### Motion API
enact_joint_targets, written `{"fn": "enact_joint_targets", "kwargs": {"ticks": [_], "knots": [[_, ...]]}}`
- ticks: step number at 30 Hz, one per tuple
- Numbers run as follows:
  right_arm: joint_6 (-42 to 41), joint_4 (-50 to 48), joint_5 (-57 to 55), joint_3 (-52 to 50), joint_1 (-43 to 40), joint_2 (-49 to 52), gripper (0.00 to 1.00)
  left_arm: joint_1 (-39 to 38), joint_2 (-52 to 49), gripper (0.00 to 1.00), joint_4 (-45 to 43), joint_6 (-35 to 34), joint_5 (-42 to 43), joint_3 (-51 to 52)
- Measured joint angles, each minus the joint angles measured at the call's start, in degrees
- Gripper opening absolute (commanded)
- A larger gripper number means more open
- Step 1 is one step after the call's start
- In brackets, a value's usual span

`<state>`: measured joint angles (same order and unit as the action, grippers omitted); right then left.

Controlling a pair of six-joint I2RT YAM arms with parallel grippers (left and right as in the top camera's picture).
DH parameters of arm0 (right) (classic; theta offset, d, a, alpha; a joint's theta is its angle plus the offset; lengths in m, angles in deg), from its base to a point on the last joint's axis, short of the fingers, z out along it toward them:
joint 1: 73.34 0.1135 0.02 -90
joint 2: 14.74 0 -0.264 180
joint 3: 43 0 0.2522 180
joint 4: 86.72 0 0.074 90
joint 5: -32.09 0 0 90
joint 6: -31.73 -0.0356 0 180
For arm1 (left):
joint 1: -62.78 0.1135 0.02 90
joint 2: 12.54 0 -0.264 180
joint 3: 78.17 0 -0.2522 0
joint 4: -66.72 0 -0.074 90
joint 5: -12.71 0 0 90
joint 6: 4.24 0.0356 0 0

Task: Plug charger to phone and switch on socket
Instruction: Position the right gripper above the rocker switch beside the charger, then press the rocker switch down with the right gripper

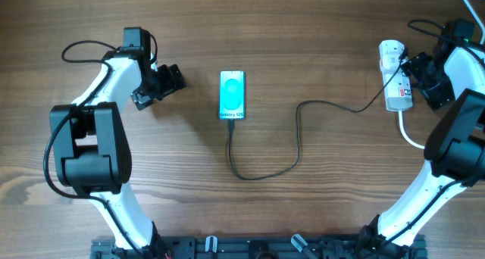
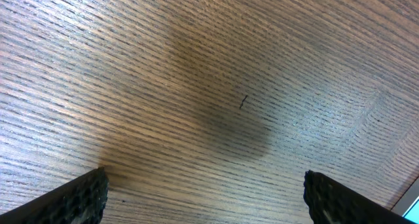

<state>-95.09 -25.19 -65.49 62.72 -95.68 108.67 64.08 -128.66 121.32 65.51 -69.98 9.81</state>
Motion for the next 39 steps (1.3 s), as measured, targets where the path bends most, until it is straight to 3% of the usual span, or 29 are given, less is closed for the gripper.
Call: {"fn": "enact_joint_targets", "kwargs": {"ticks": [39], "knots": [[5.42,2.03,1.73,0.37,-0.20,-0.52,1.00,0.00,0.00,1.00,0.00,0.00,0.00,0.00]]}}
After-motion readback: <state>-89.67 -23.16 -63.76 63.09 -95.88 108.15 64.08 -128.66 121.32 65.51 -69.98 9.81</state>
